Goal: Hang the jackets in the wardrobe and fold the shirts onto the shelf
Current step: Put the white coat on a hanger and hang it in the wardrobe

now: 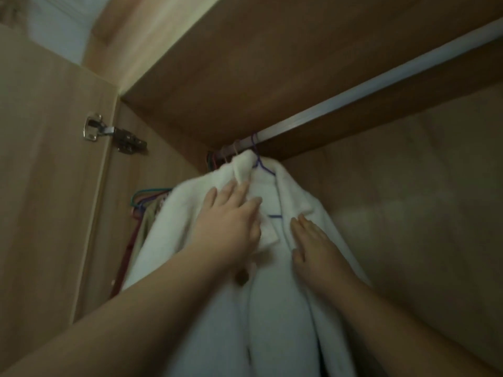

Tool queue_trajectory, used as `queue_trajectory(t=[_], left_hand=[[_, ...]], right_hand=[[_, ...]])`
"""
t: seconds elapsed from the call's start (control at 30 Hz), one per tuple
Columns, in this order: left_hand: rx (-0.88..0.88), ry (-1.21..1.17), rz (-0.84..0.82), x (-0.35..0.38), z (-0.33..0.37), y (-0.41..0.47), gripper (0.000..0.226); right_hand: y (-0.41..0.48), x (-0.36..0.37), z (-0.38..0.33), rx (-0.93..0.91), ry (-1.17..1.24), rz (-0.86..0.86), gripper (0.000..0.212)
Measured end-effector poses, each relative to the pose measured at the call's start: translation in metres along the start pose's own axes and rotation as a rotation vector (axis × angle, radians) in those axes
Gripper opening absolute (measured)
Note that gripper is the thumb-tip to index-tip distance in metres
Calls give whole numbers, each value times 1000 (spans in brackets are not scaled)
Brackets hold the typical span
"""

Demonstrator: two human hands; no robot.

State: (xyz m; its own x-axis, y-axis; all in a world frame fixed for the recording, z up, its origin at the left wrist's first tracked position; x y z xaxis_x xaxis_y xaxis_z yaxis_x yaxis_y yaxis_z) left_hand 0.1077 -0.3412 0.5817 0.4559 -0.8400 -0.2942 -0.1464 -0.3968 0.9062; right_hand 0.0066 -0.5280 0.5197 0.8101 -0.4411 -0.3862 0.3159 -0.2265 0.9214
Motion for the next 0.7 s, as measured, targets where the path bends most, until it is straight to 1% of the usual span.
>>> queue_trajectory(t=[0.03, 0.1, 0.17, 0.2, 0.27, 0.37, 0.47, 0.53, 0.6, 0.7], left_hand=[[19, 11, -48, 2, 3, -18, 57], [15, 16, -125, 6, 5, -54, 53], [8, 20, -179, 9, 7, -88, 50], [14, 6, -206, 9, 12, -104, 52], [38, -88, -229, 8, 27, -139, 59], [61, -275, -268, -1, 57, -200, 63], [85, -412, -357, -4, 84, -267, 66], [95, -550, -448, -6, 102, -312, 65], [110, -686, -590, -12, 118, -357, 64], [143, -816, -729, -36, 143, -422, 66]], right_hand=[[-17, 1, 1, 14, -1, -47, 69], [-54, 1, 0, 38, 16, -142, 69], [-95, -3, -2, 64, 21, -194, 69], [-117, -8, -5, 77, 13, -214, 69], [-160, -22, -15, 123, -3, -250, 66], [-227, -46, -38, 218, -27, -272, 65], [-297, -67, -72, 280, -87, -304, 65], [-344, -82, -98, 345, -143, -341, 66], [-390, -100, -127, 416, -209, -379, 67], [-457, -133, -173, 546, -292, -429, 69]])
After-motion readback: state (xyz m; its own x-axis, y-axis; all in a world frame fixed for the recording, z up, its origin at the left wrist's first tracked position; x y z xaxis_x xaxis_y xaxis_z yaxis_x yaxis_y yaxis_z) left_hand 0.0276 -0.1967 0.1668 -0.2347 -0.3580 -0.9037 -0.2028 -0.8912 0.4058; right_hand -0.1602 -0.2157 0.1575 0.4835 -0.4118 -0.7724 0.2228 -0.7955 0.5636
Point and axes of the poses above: each hand's wrist, its own y-axis towards the middle knuckle, its own x-axis out of the palm, z = x × y, the point moved 4 cm from there along y, towards the middle knuckle, and after that the axes turned 2 degrees about -y, right-handed, at the moved point
